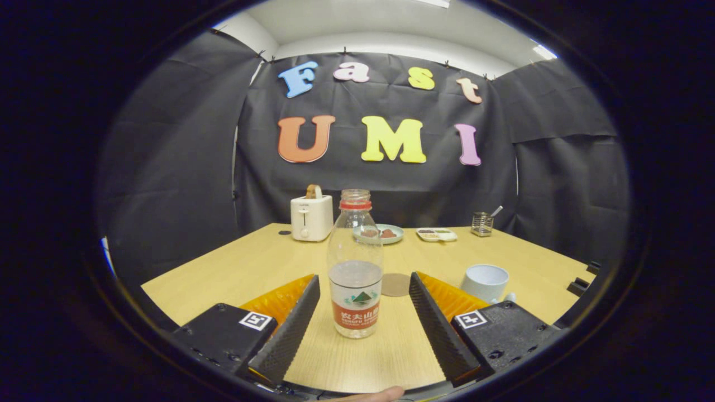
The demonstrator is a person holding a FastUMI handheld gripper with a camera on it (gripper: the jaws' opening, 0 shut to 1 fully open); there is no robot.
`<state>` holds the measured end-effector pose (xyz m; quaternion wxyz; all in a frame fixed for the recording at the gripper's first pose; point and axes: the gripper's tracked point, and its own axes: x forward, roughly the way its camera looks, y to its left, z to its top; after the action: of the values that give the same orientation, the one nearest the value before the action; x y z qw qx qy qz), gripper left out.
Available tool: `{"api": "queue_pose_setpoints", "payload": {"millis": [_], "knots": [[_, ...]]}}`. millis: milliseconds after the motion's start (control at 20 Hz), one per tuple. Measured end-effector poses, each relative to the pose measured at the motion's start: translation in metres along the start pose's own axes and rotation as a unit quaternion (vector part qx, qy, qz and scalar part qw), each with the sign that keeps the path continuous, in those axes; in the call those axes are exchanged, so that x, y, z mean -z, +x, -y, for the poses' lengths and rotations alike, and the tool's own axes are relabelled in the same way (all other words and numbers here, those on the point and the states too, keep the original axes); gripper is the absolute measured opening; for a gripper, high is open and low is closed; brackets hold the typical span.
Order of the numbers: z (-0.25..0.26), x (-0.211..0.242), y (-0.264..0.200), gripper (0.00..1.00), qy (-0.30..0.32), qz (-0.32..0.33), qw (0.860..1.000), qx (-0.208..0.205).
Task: Take the bottle from table, then pour the juice into the cup, finally place the bottle on the coaster
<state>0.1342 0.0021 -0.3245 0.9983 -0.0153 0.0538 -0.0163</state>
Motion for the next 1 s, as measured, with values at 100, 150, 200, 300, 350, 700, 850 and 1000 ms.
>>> {"api": "queue_pose_setpoints", "payload": {"millis": [100, 150, 200, 300, 350, 700, 850, 1000], "knots": [[-0.002, 0.000, 0.016, 1.00, 0.005, 0.013, 1.000, 0.004], [-0.003, 0.000, 0.026, 1.00, 0.005, 0.021, 1.000, 0.003], [-0.005, 0.001, 0.038, 1.00, 0.005, 0.029, 1.000, 0.003], [-0.014, 0.015, 0.068, 1.00, 0.003, 0.020, 1.000, -0.005], [-0.020, 0.021, 0.081, 1.00, -0.002, 0.009, 1.000, -0.011], [-0.011, 0.007, 0.082, 0.74, 0.017, 0.004, 1.000, 0.006], [-0.012, -0.015, 0.071, 0.74, 0.065, 0.006, 0.998, -0.002], [-0.020, -0.040, 0.057, 0.73, 0.107, 0.013, 0.994, -0.032]]}}
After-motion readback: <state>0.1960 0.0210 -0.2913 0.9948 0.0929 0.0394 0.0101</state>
